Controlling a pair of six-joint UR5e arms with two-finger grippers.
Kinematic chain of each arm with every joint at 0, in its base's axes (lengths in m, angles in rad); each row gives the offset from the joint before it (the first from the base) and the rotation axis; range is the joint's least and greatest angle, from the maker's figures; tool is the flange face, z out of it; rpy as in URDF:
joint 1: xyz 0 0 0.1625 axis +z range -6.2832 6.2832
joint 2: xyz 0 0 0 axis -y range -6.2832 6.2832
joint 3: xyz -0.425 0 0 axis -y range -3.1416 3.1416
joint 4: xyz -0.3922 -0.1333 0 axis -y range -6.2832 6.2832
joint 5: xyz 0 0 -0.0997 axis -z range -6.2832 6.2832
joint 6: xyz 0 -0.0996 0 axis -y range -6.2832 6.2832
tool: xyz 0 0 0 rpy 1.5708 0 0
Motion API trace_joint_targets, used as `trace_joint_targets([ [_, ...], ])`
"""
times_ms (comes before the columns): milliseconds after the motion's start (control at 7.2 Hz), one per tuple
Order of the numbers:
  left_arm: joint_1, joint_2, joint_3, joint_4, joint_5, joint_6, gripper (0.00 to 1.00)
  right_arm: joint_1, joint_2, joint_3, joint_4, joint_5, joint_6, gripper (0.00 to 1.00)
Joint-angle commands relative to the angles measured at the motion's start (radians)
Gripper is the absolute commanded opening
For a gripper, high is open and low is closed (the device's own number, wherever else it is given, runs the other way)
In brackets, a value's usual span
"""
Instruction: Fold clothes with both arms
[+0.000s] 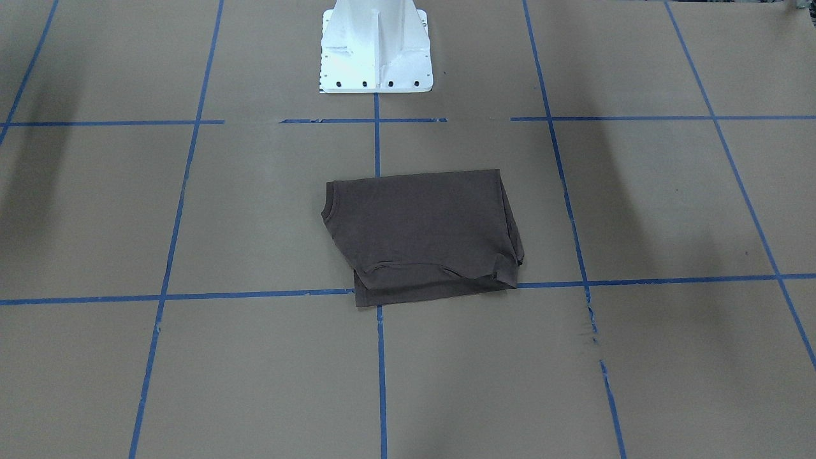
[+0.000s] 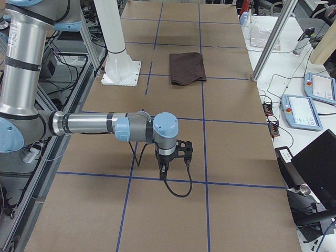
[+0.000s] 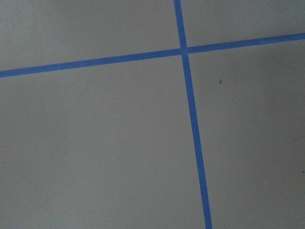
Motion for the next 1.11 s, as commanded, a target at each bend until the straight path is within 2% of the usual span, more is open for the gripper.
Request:
trace_joint_targets([
  [0, -0.006, 0.012, -0.065, 0.062, 0.001, 0.011, 1.00, 0.000, -0.001, -0.001, 0.000, 0.002, 0.002, 1.00],
  [555, 0.000, 0.012, -0.137, 0.055, 0.013, 0.008, 1.00, 0.000, -0.001, 0.004, 0.001, 0.007, 0.001, 1.00],
  [972, 0.001, 0.012, -0.135, 0.047, 0.012, 0.008, 1.00, 0.000, -0.001, 0.001, 0.001, 0.007, 0.001, 1.00],
])
